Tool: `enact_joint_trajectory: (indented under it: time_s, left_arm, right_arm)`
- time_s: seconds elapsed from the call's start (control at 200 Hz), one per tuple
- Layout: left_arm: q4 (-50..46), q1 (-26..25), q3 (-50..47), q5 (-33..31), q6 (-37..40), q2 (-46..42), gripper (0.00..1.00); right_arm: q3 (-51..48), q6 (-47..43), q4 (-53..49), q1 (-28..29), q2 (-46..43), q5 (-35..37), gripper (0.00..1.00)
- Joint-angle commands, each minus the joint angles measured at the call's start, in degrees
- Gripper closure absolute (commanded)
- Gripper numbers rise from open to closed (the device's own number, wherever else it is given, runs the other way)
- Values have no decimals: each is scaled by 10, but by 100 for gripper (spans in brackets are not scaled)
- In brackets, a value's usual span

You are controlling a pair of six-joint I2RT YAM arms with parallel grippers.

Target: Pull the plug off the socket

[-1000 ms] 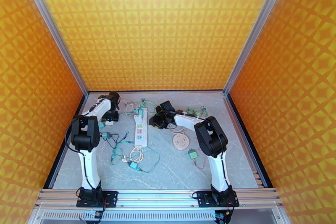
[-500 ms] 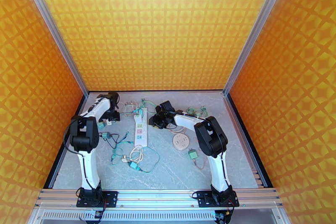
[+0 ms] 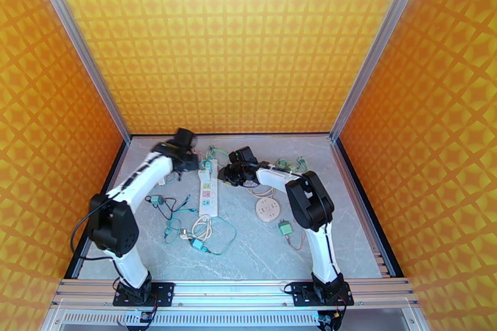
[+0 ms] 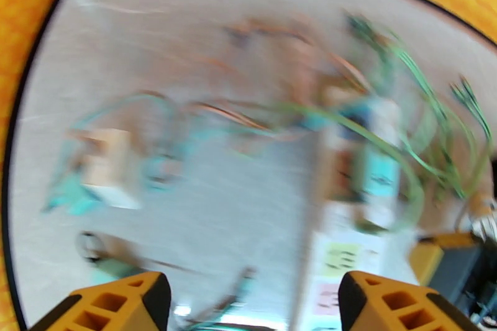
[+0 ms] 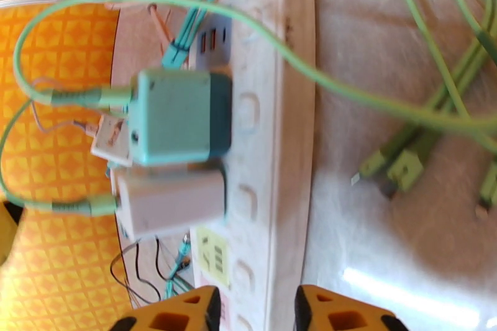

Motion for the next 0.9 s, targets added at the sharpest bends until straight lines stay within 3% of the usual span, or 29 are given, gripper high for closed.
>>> enact_joint_trajectory:
  time_s: [0.0,0.35,0.71,0.895]
  left_arm:
    - [57,-15,-9,21,-31,30,24]
    - [67,-20,9,23,-30,111,24]
    - [69,-17,40,22,-15,163,38]
    - [67,-16,48,21,-7,175,38]
  right_arm:
    - [17,31,38,4,21,5,62]
    - [29,18,24,3,26,9,62]
    - [57,21,21,-2,51,6,62]
    - [84,23,13,-3,74,-3,62]
